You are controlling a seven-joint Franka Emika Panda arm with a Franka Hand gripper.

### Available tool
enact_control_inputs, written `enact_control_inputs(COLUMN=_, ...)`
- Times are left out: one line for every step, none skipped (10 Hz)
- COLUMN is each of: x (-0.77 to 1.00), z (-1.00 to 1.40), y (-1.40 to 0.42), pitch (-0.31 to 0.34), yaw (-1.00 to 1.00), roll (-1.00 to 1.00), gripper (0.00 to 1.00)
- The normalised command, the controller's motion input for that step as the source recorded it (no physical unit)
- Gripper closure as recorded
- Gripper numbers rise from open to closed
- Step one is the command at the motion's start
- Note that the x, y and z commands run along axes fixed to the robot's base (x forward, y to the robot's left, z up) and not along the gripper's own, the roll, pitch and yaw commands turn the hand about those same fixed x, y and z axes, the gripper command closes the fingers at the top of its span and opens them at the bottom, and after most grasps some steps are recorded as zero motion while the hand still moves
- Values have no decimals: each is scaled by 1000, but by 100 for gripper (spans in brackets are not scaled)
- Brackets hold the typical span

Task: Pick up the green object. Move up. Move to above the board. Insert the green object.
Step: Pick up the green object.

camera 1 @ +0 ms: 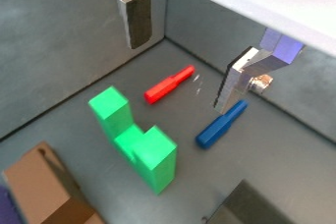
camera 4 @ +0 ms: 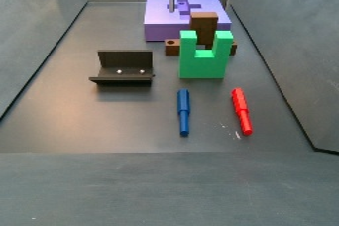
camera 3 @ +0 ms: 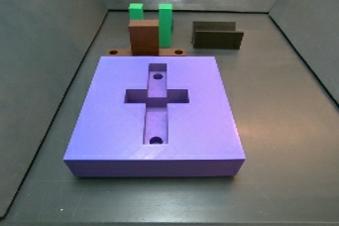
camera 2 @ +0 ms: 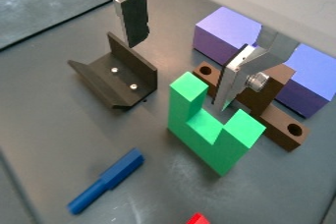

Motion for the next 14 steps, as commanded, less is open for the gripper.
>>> enact_control_inputs(x=194, z=-343, y=-311, pitch=0, yaw=51, roll=-200, gripper=0)
enact_control_inputs(x=503, z=-389, y=-49, pitch=16, yaw=29, roll=-164, gripper=0)
enact_control_inputs(x=620, z=-357, y=-66, pitch=40, yaw=0, roll=-121, gripper=0)
enact_control_inputs(x=660, z=-406, y=-117, pitch=57, yaw=0, roll=-47, gripper=0)
enact_control_inputs(x=440, z=-303, y=-206, pitch=20, yaw=0, roll=-49, gripper=0)
enact_control_inputs(x=86, z=-163, y=-257, pitch=0, yaw=0, roll=-43, gripper=0)
enact_control_inputs(x=174, z=-140, y=-43, pitch=29, yaw=94, roll=-99, gripper=0)
enact_control_inputs(x=-9, z=-154, y=0, pitch=0, yaw=83, roll=-101, gripper=0)
enact_control_inputs(x=-220, z=0, y=0, pitch=-53, yaw=29, roll=-164, gripper=0)
enact_control_inputs(x=0, z=-23, y=-43, pitch=-40, yaw=26, roll=-141, gripper=0)
enact_control_inputs(x=-51, z=-123, y=-120, pitch=-80, yaw=0, roll=-107, gripper=0)
enact_control_inputs(x=0, z=-171, y=-151, pitch=-44, yaw=9, roll=-94, gripper=0)
enact_control_inputs(x=0, z=-251, y=-120, pitch=-11, yaw=3, roll=-81, gripper=0)
enact_control_inputs(x=0, z=-291, y=-31, pitch=-33, yaw=0, roll=-74, gripper=0)
